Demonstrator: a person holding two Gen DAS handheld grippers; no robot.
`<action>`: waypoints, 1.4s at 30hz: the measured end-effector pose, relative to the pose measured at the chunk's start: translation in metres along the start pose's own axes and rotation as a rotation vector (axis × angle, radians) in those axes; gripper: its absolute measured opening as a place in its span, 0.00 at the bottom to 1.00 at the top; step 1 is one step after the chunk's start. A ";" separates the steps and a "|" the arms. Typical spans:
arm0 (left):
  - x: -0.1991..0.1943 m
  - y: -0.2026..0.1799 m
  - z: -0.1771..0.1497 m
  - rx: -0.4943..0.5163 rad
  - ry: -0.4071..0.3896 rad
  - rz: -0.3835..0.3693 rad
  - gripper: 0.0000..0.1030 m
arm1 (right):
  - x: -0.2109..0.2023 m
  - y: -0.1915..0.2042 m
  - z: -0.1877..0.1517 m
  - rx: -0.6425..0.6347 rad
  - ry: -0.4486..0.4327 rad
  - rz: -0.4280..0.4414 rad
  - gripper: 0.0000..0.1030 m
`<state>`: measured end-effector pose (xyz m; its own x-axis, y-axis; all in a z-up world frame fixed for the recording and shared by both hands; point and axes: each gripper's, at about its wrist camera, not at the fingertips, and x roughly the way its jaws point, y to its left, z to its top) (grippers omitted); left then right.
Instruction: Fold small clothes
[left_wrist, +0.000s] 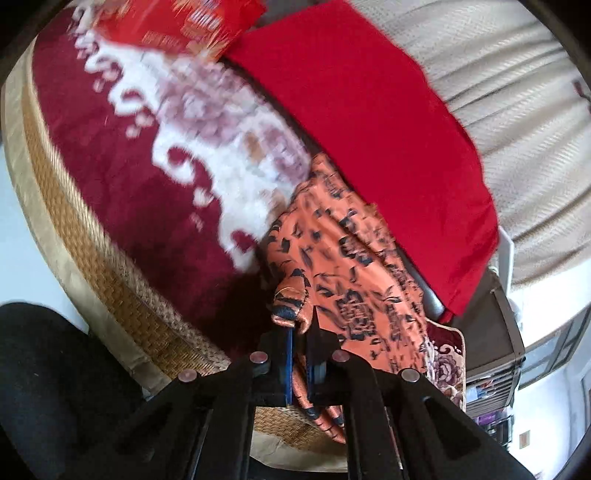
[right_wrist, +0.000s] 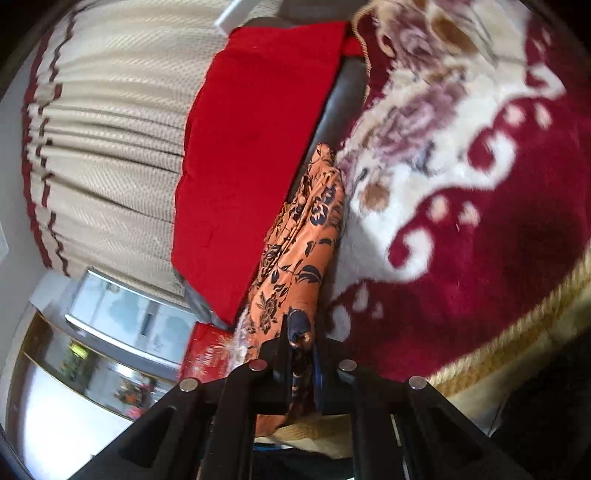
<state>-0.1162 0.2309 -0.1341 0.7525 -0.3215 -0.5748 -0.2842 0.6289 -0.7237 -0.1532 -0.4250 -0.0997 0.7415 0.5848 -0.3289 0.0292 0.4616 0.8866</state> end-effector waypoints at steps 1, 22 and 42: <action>0.005 0.005 0.000 -0.020 0.012 0.017 0.05 | 0.004 -0.005 0.001 0.017 0.006 -0.011 0.08; 0.044 -0.069 0.083 0.119 -0.031 -0.045 0.05 | 0.049 0.023 0.064 -0.018 0.026 -0.004 0.08; 0.304 -0.120 0.241 0.173 0.088 0.183 0.05 | 0.317 0.022 0.277 -0.017 0.085 -0.221 0.08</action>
<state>0.2902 0.2286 -0.1305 0.6414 -0.2471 -0.7264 -0.2988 0.7915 -0.5331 0.2687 -0.4142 -0.0946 0.6590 0.5225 -0.5411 0.1724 0.5953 0.7848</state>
